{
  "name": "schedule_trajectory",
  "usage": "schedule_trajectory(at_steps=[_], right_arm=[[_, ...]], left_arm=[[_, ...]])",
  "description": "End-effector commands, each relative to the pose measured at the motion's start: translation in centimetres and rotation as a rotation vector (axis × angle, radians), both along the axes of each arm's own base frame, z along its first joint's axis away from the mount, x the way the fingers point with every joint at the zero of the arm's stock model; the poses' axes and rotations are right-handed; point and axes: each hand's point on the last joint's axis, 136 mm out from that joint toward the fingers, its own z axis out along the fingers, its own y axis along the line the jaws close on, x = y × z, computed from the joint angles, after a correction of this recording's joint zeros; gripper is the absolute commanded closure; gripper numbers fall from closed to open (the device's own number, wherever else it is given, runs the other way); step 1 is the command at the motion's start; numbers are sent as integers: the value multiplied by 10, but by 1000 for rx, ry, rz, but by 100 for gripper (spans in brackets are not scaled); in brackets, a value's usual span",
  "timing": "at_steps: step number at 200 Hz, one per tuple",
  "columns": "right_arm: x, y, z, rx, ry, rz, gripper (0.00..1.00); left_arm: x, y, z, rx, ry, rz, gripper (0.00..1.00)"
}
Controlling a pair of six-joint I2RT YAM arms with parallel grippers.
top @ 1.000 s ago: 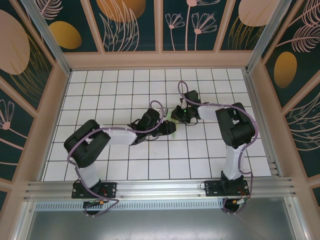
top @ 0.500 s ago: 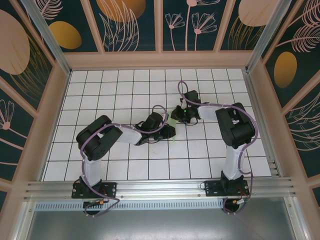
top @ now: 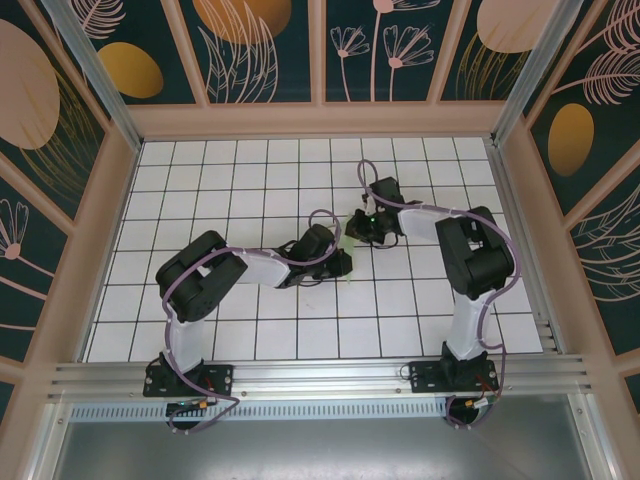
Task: Fold a paper plane with a square sheet of paper (fold left side to right side)
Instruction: Fold the wing for the fifth time at the center of the table.
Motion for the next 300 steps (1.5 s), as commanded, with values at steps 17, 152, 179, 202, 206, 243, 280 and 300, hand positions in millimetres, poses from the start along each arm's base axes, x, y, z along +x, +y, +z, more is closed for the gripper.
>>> schedule_trajectory(at_steps=[17,152,179,202,206,243,280,300], right_arm=[[-16,-15,36,39,-48,-1,90],[-43,6,-4,171,88,23,99],[-32,0,-13,106,73,4,99],[-18,-10,-21,27,51,-16,98],[-16,-11,-22,12,49,-18,98],[-2,-17,-32,-37,34,-23,98],[10,-15,-28,-31,-2,-13,97],[16,-15,-25,-29,-17,-7,97]], left_arm=[[-27,32,-65,233,112,-4,88],[-27,27,-68,279,104,-19,93],[-27,30,-71,294,103,-20,94],[-29,33,-75,313,109,-21,95],[-29,33,-75,314,110,-22,95],[-32,34,-79,318,110,-38,95],[-33,35,-83,329,111,-42,96],[-33,36,-85,336,112,-44,96]])
